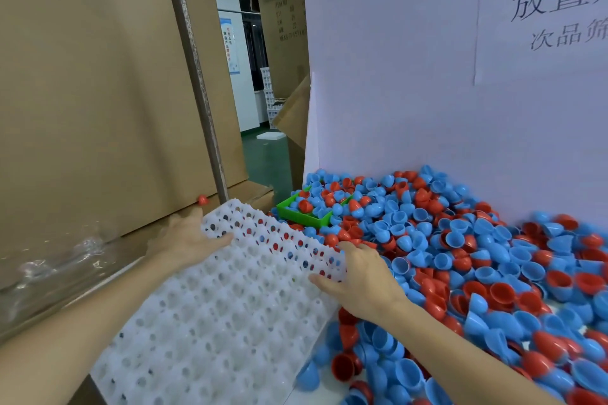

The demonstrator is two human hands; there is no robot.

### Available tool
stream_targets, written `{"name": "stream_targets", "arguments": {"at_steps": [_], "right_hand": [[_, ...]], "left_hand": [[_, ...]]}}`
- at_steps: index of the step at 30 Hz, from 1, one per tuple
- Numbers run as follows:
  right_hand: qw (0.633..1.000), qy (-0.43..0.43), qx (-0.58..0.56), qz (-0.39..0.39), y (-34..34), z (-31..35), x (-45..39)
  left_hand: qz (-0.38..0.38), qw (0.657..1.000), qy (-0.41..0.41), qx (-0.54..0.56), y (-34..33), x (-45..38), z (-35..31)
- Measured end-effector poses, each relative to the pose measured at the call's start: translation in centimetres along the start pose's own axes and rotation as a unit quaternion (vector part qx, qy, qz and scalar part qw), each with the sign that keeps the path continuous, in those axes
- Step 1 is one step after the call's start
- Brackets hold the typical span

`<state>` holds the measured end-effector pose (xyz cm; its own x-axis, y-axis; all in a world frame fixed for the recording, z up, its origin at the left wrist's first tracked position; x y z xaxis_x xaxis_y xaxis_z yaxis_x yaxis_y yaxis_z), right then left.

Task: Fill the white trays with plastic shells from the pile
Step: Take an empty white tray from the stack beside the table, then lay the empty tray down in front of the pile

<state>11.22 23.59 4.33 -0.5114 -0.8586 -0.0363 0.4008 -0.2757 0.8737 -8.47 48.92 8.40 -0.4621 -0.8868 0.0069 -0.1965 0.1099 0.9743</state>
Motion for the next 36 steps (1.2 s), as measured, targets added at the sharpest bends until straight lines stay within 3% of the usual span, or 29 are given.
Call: {"name": "stream_targets", "arguments": {"at_steps": [6,11,14,15,18,20,23,26,29,33,36], "right_hand": [[0.987,0.019,-0.142,-0.067,2.6,-1.0,0.3],[0.932,0.001,-0.327,-0.156,7.5,-4.2,2.0],[0.879,-0.037,-0.407,-0.245,10.7,-8.2,5.2],[0.853,-0.043,-0.463,-0.235,11.3,-9.6,6.3],[0.759,-0.051,-0.639,-0.112,11.5,-13.0,9.5],[0.772,-0.087,-0.621,-0.106,12.5,-15.9,12.6],[0.790,-0.134,-0.564,-0.198,15.2,-21.1,18.3],[0.808,-0.185,-0.491,-0.268,17.4,-26.1,24.9],[0.802,-0.220,-0.467,-0.301,18.3,-30.2,31.0],[0.793,-0.256,-0.451,-0.320,18.4,-33.7,36.6],[0.795,-0.271,-0.431,-0.330,18.6,-35.5,39.1]], "left_hand": [[-0.046,0.993,-0.077,-0.071,6.5,0.6,-4.0],[-0.087,0.990,-0.105,-0.046,10.6,2.6,-9.7],[-0.107,0.987,-0.118,0.014,9.5,4.7,-14.5],[-0.102,0.987,-0.117,0.039,8.4,5.6,-16.2],[-0.096,0.986,-0.114,0.073,4.5,8.1,-21.2],[-0.066,0.986,-0.118,0.098,1.7,9.9,-24.7],[0.021,0.974,-0.177,0.137,-2.9,12.7,-30.2],[0.089,0.938,-0.259,0.210,-6.4,16.3,-34.7],[0.155,0.876,-0.318,0.328,-9.0,20.6,-37.8],[0.256,0.785,-0.290,0.483,-13.4,25.3,-40.4],[0.310,0.730,-0.282,0.540,-16.7,27.8,-41.8]]}}
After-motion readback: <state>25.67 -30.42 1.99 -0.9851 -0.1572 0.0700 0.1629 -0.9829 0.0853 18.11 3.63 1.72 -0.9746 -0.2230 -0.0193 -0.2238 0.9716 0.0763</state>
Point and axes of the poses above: each hand's wrist, its own x-axis away from the middle knuckle, its own y-axis out of the back of the hand, z = x × y, the point moved 7 cm from there along -x, towards the middle knuckle, and after that the axes turned 10 degrees about z, right-handed, at the moved point
